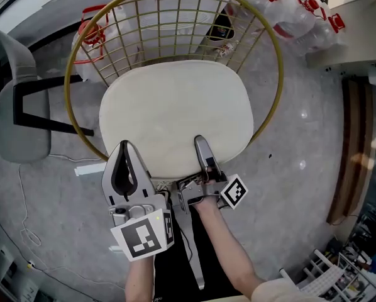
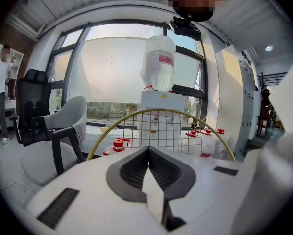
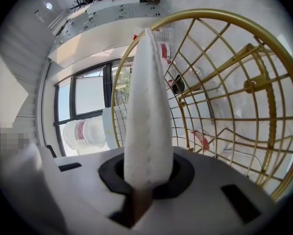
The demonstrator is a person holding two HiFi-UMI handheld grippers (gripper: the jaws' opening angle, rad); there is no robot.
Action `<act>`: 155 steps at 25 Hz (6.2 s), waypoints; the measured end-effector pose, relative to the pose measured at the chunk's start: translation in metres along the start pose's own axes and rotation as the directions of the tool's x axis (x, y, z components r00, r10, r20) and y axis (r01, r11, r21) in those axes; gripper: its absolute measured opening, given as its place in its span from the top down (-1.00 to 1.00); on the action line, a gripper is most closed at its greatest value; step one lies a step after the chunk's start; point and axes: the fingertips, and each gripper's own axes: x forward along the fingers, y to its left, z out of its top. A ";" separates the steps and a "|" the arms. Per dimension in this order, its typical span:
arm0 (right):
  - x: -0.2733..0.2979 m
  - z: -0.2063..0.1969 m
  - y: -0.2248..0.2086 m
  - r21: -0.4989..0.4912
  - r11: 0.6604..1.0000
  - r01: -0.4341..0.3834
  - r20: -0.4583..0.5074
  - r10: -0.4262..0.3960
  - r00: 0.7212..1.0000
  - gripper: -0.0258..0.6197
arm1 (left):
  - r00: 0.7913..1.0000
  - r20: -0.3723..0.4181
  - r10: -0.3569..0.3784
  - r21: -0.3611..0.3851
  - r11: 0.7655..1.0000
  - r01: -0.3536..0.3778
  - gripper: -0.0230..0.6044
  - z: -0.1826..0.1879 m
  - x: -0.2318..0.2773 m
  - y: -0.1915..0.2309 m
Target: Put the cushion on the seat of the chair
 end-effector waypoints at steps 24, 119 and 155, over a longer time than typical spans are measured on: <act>-0.010 0.011 -0.071 -0.037 0.988 0.152 0.040 -0.151 0.988 0.77 | 0.998 -0.063 0.008 0.000 1.000 -0.008 0.88 -0.027 0.001 0.003; -0.024 0.004 0.493 -0.973 0.159 0.168 0.193 0.155 0.969 0.87 | 0.940 0.320 -0.116 0.068 0.993 0.100 0.88 0.353 -0.111 -0.076; -0.152 -0.116 0.547 -0.908 -0.387 -0.164 -0.277 0.256 0.926 0.87 | 0.869 0.477 -0.135 0.145 0.987 0.074 0.88 0.364 -0.266 -0.125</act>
